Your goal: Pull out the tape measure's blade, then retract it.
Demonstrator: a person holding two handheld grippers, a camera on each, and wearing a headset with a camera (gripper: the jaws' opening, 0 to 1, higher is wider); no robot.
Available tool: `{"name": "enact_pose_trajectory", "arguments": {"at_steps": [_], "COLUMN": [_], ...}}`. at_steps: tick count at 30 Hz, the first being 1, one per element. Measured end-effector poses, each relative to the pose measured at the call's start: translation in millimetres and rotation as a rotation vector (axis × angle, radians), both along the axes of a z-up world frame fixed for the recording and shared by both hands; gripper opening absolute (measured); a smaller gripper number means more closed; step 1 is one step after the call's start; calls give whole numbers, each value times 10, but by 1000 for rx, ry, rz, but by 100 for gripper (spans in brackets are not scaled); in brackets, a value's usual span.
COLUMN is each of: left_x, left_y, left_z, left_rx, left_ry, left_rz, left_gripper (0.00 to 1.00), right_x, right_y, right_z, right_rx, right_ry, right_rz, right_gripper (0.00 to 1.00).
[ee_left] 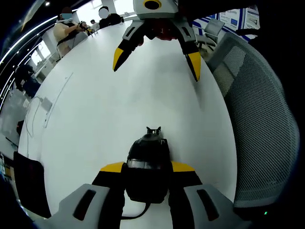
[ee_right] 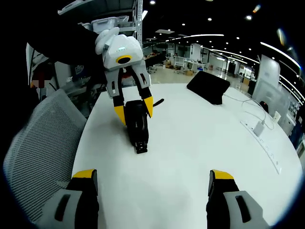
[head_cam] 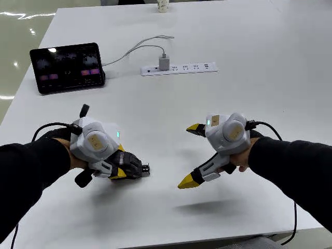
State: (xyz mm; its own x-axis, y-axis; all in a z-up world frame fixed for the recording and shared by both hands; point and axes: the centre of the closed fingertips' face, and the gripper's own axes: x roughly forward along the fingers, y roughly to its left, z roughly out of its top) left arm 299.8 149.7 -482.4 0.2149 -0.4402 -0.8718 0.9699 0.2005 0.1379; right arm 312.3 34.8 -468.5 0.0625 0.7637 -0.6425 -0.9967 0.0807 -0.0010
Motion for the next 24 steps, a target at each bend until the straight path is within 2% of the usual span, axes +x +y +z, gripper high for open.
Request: {"name": "enact_pose_trajectory", "arguments": {"at_steps": [2, 5, 6, 14, 16, 21, 24], "left_x": [-14, -15, -13, -31, -31, -27, -26], "left_y": [-9, -10, -8, -35, -31, -32, -34], "left_z": [3, 2, 1, -9, -13, -15, -21], "left_rx": [3, -6, -13, 4, 4, -2, -3], "left_ry": [-7, -5, 4, 1, -1, 5, 8], "left_rz": [-6, -11, -2, 12, 9, 6, 6], "left_gripper": [29, 29, 29, 29, 29, 28, 28], "right_x": [39, 44, 47, 14, -3, -37, -41], "right_y": [38, 83, 99, 260, 290, 401, 467], "right_z": [-24, -87, -112, -208, -239, -247, -248], "right_rx": [5, -3, -9, -30, -53, -54, -59], "right_ry": [1, 15, 12, 12, -5, -10, -16], "right_rz": [-18, -19, -13, 16, 47, 76, 89], "right_gripper": [92, 93, 91, 85, 84, 77, 69]}}
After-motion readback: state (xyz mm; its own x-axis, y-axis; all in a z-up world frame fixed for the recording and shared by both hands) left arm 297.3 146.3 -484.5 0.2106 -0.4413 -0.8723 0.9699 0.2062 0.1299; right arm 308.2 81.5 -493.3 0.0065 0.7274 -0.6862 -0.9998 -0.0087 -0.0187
